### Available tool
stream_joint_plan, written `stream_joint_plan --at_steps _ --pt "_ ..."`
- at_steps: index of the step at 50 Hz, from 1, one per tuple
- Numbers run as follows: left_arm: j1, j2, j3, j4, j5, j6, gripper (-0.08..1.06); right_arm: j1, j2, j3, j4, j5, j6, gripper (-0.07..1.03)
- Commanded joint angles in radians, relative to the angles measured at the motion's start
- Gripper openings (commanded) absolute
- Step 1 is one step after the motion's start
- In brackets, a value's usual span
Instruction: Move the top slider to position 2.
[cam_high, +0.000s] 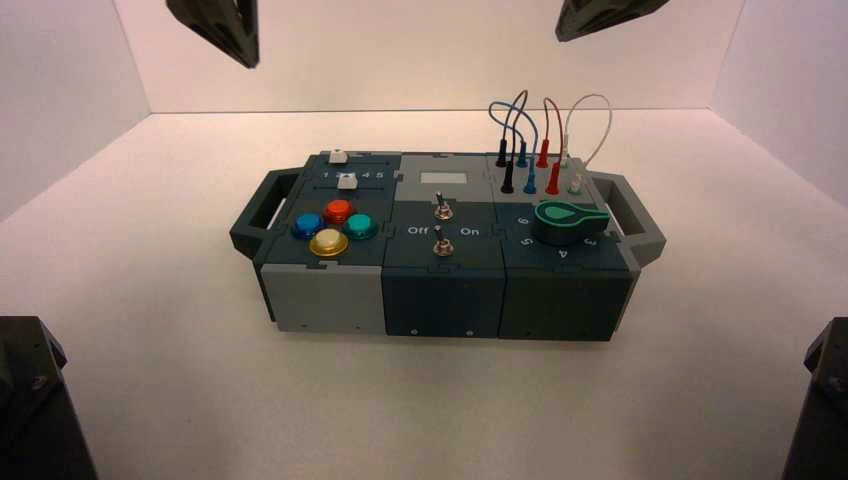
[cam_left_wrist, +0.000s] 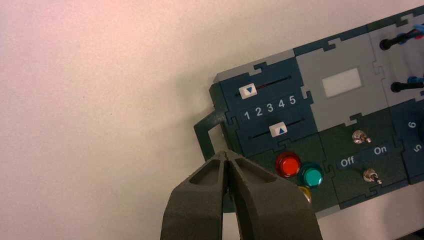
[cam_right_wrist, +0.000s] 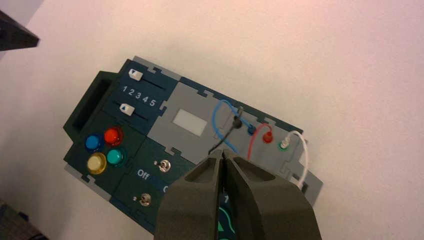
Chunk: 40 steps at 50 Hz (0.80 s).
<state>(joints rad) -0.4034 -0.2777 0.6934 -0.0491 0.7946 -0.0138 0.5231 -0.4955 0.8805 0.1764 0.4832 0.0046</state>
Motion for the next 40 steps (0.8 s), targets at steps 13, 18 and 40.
stream_joint_plan --at_steps 13,18,40 --pt "-0.008 0.072 -0.038 -0.002 -0.025 -0.005 -0.03 0.089 0.118 -0.097 0.0 -0.009 -0.002 -0.02" --pt "-0.009 0.101 -0.038 -0.002 -0.037 -0.005 -0.03 0.106 0.147 -0.106 0.0 -0.011 -0.002 -0.02" --pt "-0.012 0.275 -0.107 -0.005 -0.083 -0.003 -0.03 0.121 0.224 -0.15 -0.002 -0.037 -0.002 -0.02"
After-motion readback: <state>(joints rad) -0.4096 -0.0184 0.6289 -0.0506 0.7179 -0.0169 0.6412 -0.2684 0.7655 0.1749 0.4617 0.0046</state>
